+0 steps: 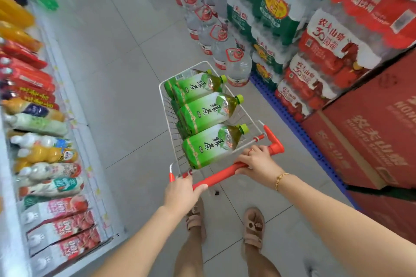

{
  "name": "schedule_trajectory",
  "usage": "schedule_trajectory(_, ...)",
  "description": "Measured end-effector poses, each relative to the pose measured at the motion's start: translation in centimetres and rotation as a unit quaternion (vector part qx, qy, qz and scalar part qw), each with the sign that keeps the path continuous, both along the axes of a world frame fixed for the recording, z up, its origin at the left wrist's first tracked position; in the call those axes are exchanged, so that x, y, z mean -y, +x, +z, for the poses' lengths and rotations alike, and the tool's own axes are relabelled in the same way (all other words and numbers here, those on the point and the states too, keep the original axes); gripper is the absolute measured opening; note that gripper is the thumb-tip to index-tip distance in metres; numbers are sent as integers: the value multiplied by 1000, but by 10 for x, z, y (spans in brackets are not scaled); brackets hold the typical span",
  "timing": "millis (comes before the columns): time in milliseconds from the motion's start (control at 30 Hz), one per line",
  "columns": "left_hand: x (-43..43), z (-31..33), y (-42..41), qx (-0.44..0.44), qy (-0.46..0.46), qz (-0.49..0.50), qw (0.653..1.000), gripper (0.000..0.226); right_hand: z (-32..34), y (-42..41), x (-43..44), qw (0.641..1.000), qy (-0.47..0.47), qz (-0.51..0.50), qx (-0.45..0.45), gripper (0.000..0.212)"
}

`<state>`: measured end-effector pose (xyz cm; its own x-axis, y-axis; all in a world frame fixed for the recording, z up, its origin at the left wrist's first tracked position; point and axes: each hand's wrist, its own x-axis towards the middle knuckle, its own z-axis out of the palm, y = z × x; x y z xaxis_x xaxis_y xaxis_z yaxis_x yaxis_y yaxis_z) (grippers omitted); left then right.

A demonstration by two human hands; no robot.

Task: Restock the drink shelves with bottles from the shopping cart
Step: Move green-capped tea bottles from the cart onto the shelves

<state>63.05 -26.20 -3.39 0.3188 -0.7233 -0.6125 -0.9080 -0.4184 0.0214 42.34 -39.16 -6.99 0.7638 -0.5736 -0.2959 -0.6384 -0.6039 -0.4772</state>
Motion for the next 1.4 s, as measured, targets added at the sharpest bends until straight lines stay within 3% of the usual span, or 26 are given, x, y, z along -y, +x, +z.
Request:
schedule_trajectory(300, 2, -14, 106, 6, -111, 187, 976, 37, -16, 130, 65, 986, -98, 102, 84, 28)
schedule_trajectory(467, 24, -15, 182, 9, -134, 240, 962, 36, -20, 226, 100, 982, -102, 135, 79, 30)
schedule_trajectory(1000, 126, -6, 471, -25, -135, 313, 940, 35, -15, 531, 194, 978, -120, 157, 66, 31)
schedule_trajectory(1400, 253, -8, 683, -38, -102, 363, 925, 33, -22, 742, 317, 975, -127, 167, 72, 29)
